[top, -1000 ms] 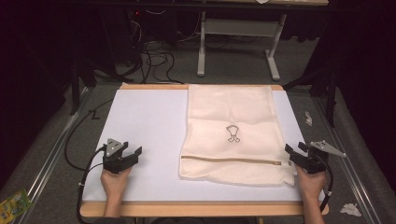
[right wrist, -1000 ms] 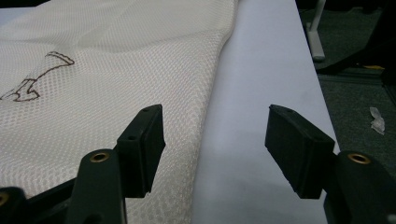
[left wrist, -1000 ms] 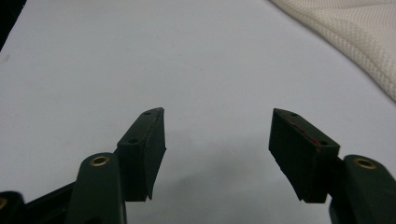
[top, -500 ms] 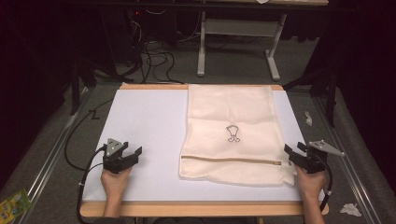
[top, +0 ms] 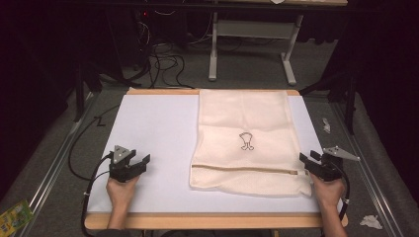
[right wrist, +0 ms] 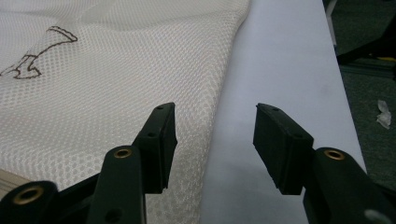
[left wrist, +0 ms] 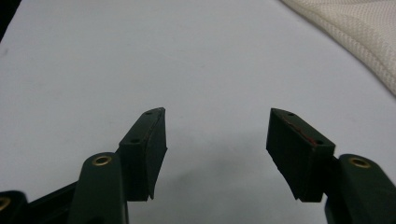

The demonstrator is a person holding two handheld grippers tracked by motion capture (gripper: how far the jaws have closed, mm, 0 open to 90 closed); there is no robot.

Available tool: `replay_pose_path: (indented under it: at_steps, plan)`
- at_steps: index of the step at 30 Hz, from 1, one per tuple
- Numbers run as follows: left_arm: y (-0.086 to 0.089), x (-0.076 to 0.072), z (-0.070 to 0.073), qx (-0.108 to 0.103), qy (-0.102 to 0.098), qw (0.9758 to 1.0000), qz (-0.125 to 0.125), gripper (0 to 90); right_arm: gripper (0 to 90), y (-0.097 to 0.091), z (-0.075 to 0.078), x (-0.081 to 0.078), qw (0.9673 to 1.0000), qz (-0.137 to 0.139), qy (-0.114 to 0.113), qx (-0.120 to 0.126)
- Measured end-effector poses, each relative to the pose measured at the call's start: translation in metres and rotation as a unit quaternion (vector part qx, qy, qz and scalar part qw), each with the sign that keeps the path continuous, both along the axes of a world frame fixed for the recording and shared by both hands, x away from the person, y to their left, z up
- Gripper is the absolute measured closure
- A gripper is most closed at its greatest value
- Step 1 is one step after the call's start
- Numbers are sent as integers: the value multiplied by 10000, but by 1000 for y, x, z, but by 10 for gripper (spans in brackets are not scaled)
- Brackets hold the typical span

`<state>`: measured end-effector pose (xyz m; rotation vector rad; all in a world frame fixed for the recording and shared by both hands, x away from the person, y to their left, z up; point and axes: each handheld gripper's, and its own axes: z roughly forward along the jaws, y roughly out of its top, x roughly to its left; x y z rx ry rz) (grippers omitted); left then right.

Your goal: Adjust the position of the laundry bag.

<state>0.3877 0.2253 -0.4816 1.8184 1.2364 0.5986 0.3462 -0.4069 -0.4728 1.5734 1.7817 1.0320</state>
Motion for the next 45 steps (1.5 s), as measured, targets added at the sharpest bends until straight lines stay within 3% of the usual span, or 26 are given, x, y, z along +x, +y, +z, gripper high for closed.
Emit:
replay_pose_path:
  at_steps: [3,8,11,14,18,22,26,35,36,40,45]
  plan:
    - [-10,1,3,267,119,9996,68,391,493,-4,2,-1,9999,-26,-1,121]
    - [-22,3,13,45,34,10000,-69,397,479,-4,6,-2,10000,-24,-7,96]
    - [-32,4,15,-77,72,9993,-365,379,485,-2,10,-3,9999,47,-73,87]
    - [-44,3,16,113,117,9982,-576,375,478,0,11,-4,9998,148,-32,142]
    - [-59,5,17,28,279,9958,-871,389,481,4,12,-5,9997,198,33,102]
    - [-70,7,19,73,371,9950,-927,398,506,6,14,-5,9995,294,50,124]
    - [-83,9,22,-115,488,9931,-1060,399,522,7,16,-6,9993,342,115,128]
    - [-117,12,28,-46,513,9896,-1341,383,556,10,20,-4,9988,402,270,61]
    - [-120,12,28,-134,551,9889,-1373,381,553,11,20,-3,9988,374,306,66]
    - [-135,17,32,-7,611,9872,-1473,365,534,14,21,1,9984,395,416,-11]
    - [-147,23,40,116,601,9877,-1438,354,513,17,23,7,9980,361,525,-31]
